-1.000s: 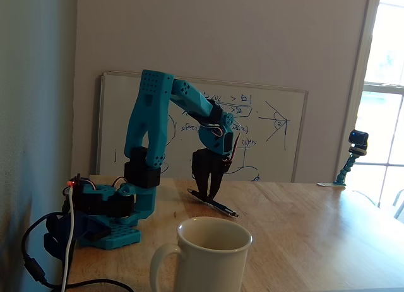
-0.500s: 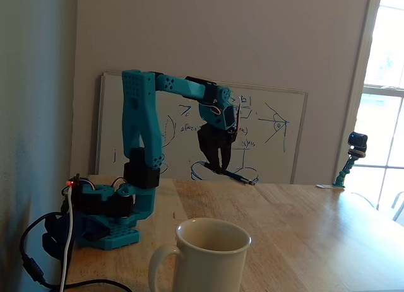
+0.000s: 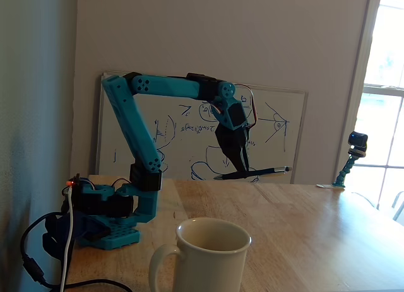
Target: Grasp a pen and put it in a mug.
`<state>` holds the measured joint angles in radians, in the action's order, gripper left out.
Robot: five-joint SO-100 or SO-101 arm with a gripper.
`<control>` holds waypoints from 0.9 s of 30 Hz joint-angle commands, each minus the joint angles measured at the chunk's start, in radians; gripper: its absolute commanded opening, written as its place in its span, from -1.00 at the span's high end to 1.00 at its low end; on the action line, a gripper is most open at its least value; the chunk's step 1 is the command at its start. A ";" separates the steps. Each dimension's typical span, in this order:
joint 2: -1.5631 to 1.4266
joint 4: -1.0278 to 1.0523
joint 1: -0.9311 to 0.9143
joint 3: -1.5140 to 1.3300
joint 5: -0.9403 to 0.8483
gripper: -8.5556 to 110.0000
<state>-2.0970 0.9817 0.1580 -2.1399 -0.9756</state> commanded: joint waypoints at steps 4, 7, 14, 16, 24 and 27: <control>-0.232 -0.018 -0.155 -0.072 -0.282 0.78; -0.322 -0.072 -0.202 -0.120 -0.364 0.78; -0.548 -0.296 -0.296 -0.339 -0.451 0.78; -0.607 -0.368 -0.319 -0.399 -0.457 0.78; -0.784 -0.529 -0.428 -0.505 -0.522 0.78; -0.836 -0.535 -0.457 -0.515 -0.621 0.78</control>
<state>-2.8624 0.4878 -0.2684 -2.6691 -1.5110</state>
